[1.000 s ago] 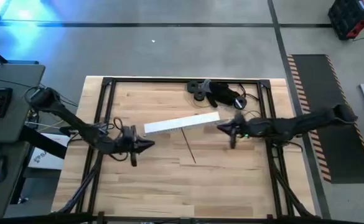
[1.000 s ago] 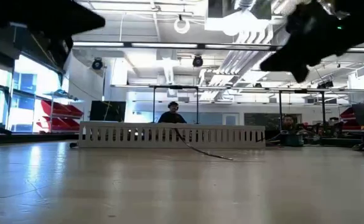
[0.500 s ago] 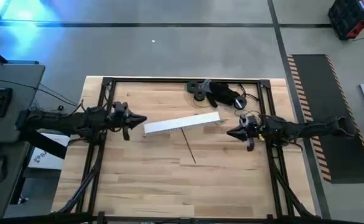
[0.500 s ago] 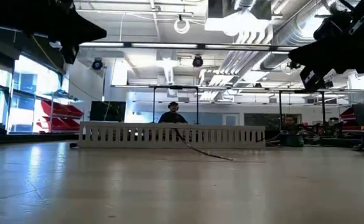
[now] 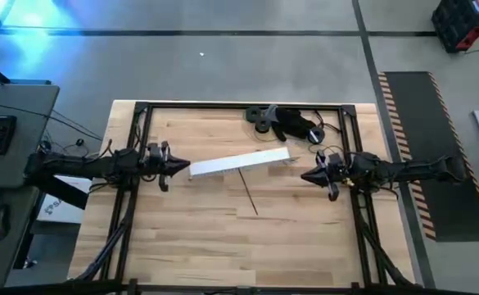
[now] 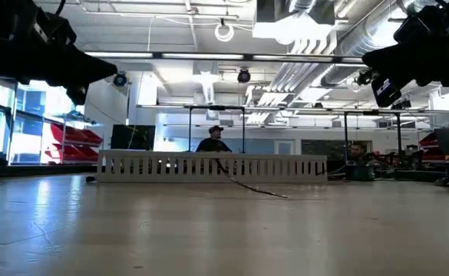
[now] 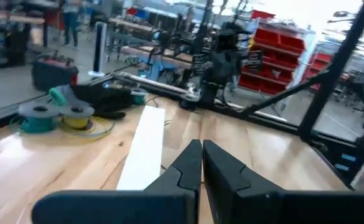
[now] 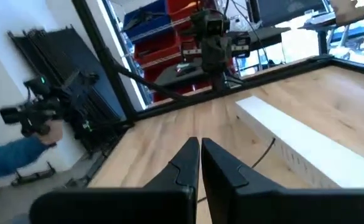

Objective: Ziptie cables
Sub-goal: Return to Home Position

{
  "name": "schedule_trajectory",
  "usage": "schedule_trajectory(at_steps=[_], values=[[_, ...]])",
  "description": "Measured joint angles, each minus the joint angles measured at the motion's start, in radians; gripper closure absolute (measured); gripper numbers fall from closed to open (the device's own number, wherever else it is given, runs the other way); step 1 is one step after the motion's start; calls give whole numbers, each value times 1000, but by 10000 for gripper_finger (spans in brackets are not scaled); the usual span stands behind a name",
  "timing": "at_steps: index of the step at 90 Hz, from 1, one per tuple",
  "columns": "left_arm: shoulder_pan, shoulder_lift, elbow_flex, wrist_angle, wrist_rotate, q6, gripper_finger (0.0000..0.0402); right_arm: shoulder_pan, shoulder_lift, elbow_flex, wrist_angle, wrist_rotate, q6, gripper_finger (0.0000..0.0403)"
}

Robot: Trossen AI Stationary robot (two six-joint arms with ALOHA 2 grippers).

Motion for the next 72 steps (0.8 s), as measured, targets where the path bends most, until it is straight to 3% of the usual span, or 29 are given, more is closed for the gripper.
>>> schedule_trajectory(at_steps=[16,44,58,72], values=[[0,2,0,-22,9,84,401,-13,-1,0,8,32,-95,403],[0,2,0,-116,-3,194,401,-13,0,0,-252,278,-89,403],[0,2,0,-208,-100,184,401,-13,0,0,-285,337,-35,403],[0,12,1,-242,-201,144,401,-13,0,0,-309,323,16,403]])
